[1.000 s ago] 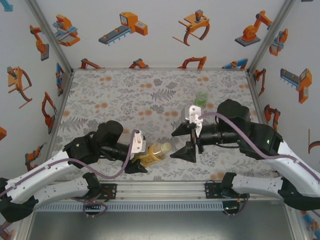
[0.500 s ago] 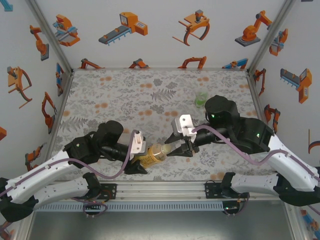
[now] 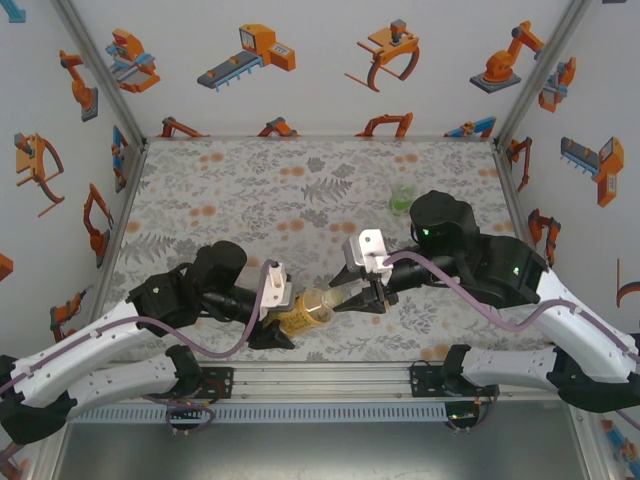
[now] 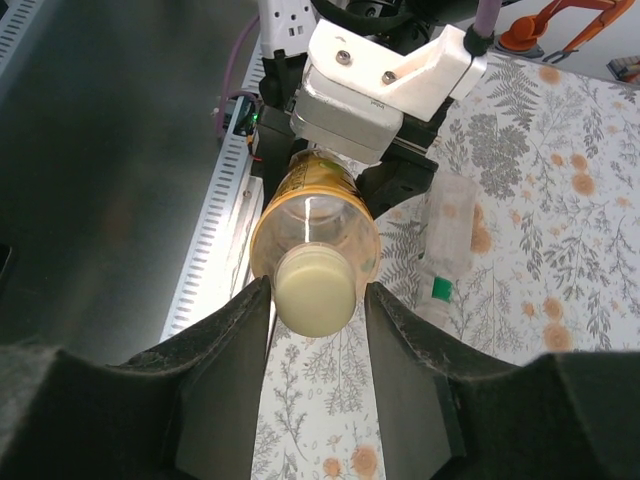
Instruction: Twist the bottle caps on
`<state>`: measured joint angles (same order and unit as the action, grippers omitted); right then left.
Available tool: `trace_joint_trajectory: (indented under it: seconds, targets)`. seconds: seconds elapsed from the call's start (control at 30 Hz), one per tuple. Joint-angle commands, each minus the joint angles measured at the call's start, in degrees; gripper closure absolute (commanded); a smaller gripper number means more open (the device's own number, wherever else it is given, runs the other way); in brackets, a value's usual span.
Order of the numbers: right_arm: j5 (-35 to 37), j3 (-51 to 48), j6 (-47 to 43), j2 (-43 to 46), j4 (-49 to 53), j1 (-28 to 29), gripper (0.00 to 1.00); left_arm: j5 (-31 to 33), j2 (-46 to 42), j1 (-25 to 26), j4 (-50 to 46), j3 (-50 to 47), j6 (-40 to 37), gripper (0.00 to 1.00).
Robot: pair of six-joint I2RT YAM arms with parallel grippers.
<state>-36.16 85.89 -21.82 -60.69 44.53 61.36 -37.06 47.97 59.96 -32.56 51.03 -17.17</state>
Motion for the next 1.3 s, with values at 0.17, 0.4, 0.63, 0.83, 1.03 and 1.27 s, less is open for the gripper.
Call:
trace_joint_trajectory:
  seconds: [0.17,0.4,0.63,0.83,1.03,1.27]
  targets:
    - [1.86,-0.49,0.33,0.22,-0.26,0.3,0.62,-1.78,-0.05,0.02,0.99,1.52,-0.77,1.0]
    - [7.04,-1.6,12.1,0.6,-3.5,0.34,0.87,0.58,-0.53,0.06,1.93,0.97,-0.22,1.0]
    - [23.67,-4.54,43.3,0.64,-4.68,0.33,1.0,8.93,-1.64,0.01,6.54,-1.36,1.17,1.0]
    - [32.2,-3.8,72.61,-1.24,3.09,0.29,1.0,17.62,-0.77,0.03,7.64,-1.41,1.38,1.0]
    - [36.51,-8.32,94.94,0.15,3.32,0.29,1.0,21.74,0.97,0.15,9.18,-1.2,2.15,1.0]
    - [38.6,-4.56,91.02,-0.93,3.49,0.33,0.94,20.11,1.87,0.17,10.06,-0.93,2.24,1.0]
